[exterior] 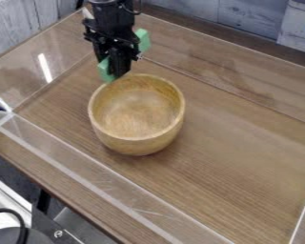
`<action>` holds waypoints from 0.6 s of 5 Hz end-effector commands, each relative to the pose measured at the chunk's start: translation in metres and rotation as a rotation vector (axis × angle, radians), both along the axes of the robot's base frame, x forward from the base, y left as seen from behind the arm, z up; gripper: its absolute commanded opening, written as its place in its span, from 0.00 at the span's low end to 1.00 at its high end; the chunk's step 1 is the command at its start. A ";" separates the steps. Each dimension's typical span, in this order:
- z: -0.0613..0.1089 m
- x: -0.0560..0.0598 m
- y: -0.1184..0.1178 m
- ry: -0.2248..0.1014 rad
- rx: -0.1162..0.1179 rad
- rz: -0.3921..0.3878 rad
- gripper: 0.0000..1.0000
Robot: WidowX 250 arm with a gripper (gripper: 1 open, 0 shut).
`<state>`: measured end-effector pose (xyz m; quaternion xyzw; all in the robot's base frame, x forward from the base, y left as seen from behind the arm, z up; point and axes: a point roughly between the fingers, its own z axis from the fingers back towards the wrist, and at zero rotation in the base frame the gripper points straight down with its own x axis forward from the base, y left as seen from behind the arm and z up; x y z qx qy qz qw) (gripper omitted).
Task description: Put the green block in the brown bowl
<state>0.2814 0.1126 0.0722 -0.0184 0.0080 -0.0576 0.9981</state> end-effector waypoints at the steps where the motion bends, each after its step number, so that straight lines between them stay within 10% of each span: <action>1: 0.007 -0.003 -0.012 -0.023 0.008 -0.031 0.00; 3: -0.019 -0.002 -0.010 0.036 0.004 -0.037 0.00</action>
